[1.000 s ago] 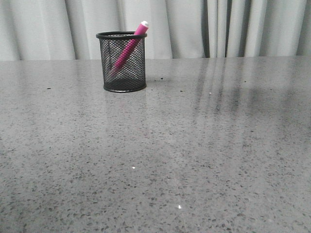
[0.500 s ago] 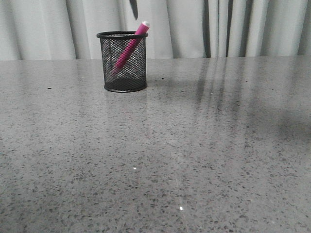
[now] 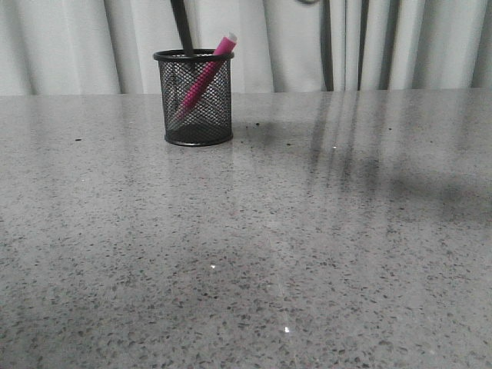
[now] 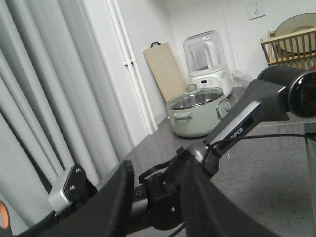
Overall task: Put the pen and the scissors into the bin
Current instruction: 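Lift the scissors with the right gripper and carry them over the cup, then lower the scissors blades-first into the cup and release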
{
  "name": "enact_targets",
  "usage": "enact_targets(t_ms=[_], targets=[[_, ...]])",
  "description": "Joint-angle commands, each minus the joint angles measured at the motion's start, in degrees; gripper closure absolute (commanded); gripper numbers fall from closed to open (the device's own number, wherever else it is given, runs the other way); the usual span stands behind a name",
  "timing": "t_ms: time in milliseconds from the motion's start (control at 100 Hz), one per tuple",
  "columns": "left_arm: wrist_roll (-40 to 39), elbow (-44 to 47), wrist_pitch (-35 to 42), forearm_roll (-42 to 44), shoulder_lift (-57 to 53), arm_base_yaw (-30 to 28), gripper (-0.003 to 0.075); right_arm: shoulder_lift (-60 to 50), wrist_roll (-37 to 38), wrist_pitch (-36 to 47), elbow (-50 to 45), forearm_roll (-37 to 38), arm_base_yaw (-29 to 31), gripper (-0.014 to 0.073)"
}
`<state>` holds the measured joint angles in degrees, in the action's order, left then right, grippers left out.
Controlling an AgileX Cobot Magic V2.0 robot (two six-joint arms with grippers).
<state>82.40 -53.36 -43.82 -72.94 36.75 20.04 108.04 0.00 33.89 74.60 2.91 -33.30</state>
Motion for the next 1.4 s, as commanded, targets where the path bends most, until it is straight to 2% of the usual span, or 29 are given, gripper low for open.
enact_targets(t_ms=[0,440,670,770,960,1030,1100,1390], targets=[[-0.51,-1.31,1.18,-3.58,0.11,0.45,0.0512,-1.27,0.0,4.73,2.02,0.1,0.38,0.0652],[-0.51,-1.31,0.56,-3.58,0.11,0.45,0.0512,2.06,0.0,-2.2,2.02,-0.23,0.38,0.0652],[-0.51,-1.31,0.46,-3.58,0.11,0.45,0.0512,2.06,0.0,-2.31,2.02,-1.97,0.38,0.0645],[-0.51,-1.31,-0.28,-3.58,0.11,0.45,0.0512,2.06,0.0,-2.31,2.02,-4.48,0.38,0.0571],[-0.51,-1.31,-1.06,-3.58,0.11,0.45,0.0512,2.06,0.0,-2.31,2.02,-4.86,0.38,0.0275],[-0.51,-1.31,-1.16,-3.58,0.11,0.45,0.0512,2.06,0.0,-1.93,2.02,-4.86,0.38,0.0198],[-0.51,-1.31,-1.54,-3.58,0.11,0.45,0.0512,1.94,0.0,-1.35,2.02,-4.86,0.38,0.0168],[-0.51,-1.31,-1.39,-3.58,0.11,0.45,0.0512,-1.37,0.0,0.11,2.02,-4.86,0.28,0.0169]])
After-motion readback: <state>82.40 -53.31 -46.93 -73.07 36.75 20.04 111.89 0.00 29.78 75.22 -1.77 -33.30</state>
